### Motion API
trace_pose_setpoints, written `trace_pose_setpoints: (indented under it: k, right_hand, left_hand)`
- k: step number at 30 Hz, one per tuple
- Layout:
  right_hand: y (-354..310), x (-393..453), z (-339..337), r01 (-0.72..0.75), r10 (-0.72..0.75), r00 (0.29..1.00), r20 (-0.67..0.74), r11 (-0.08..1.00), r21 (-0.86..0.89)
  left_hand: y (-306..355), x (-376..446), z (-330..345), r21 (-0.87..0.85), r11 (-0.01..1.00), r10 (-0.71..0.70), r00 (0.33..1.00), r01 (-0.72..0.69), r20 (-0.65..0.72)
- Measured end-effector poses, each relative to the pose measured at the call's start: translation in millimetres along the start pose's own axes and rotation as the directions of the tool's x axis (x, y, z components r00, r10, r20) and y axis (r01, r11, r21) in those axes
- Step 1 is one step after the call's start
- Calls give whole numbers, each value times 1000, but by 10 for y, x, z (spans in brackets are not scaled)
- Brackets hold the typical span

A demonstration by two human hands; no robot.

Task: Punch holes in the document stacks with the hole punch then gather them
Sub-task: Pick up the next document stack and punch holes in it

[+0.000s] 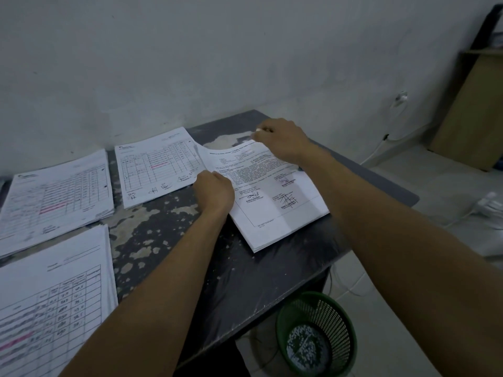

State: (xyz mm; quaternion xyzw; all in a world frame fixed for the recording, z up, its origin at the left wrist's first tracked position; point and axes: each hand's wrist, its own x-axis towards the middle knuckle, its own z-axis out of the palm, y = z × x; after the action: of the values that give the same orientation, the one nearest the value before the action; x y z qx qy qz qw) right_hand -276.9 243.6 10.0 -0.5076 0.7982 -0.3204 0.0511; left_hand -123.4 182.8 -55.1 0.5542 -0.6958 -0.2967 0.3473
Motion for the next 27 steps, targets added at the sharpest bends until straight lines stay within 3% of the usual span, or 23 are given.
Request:
trace_pose_setpoints:
  k: [10,16,18,20,23,25,27]
  right_hand:
    - [-179,-39,-192,-80,82,997,-6,981,176]
    - [-228,5,-275,-121,113,992,52,975,184]
    - [-290,21,-283,-126,123,988,89,992,23]
    - [-373,9,-267,-77,102,992,68,950,-302]
    - [-466,-68,-184,1,-73,989,-129,874,-486]
    - [-548,-147,-96,77,-174,952,-250,931,-358]
    - [-690,-267,13,123,-150,943,-296,987,-108]
  left_hand:
    - [20,-18,-90,-125,990,-57,996,64,65]
    - [-126,27,-325,-176,982,-75,997,74,1]
    - [-152,41,-444,-190,980,-66,998,64,-3]
    - [-134,41,-579,-191,981,-39,999,34,-24]
    - [-121,37,-814,-180,983,21,999,-29,-48]
    - [-161,37,-991,-195,978,57,997,-67,-58]
    - [-226,30,-1185,-213,973,76,995,-87,-59]
